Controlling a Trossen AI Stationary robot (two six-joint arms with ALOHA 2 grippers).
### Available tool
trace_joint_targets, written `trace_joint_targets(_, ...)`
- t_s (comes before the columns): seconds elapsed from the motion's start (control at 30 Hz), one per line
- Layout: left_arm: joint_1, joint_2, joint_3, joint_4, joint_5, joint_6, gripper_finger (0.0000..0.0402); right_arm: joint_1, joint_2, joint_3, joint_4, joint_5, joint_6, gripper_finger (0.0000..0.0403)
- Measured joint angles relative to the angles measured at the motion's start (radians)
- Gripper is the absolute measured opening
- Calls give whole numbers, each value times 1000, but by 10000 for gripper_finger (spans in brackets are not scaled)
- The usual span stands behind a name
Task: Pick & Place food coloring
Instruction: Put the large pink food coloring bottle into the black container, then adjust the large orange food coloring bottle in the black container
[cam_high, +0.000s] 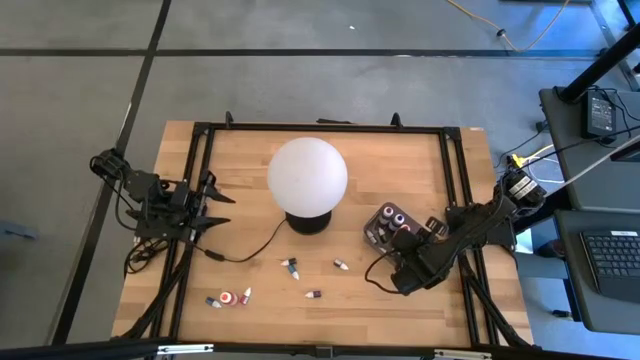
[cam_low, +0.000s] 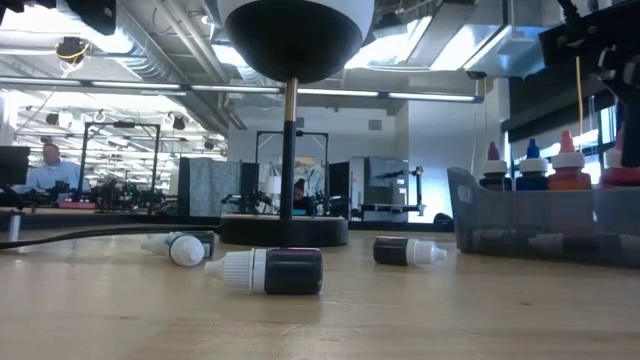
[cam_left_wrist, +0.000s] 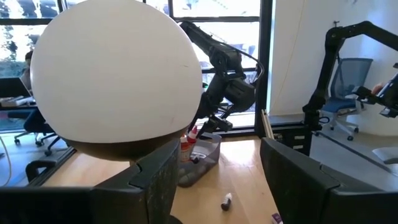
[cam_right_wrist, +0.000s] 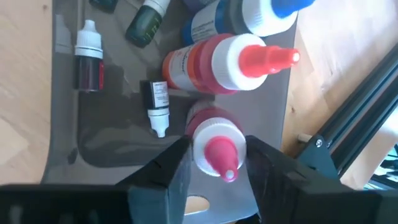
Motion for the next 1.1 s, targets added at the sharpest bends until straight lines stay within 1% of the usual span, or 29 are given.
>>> trace_joint_targets(0.13,0,0,0,0,0,-2,215,0,0,0,1,-6,-1,164)
trace_joint_targets(0.47,0,0,0,-2,-1,-5,217,-5,0,0,-4,-3,-24,170)
trace_joint_targets(0.63,0,0,0,-2,-1,-5,215,-5,0,0,-32,6,-21,176)
trace_joint_targets(0.83,0,0,0,-2,-1,-5,219,-5,0,0,-72,9,-12,177)
trace_joint_targets(1.1,0,0,0,-2,-2,-5,215,-5,0,0,-130,19,1,177)
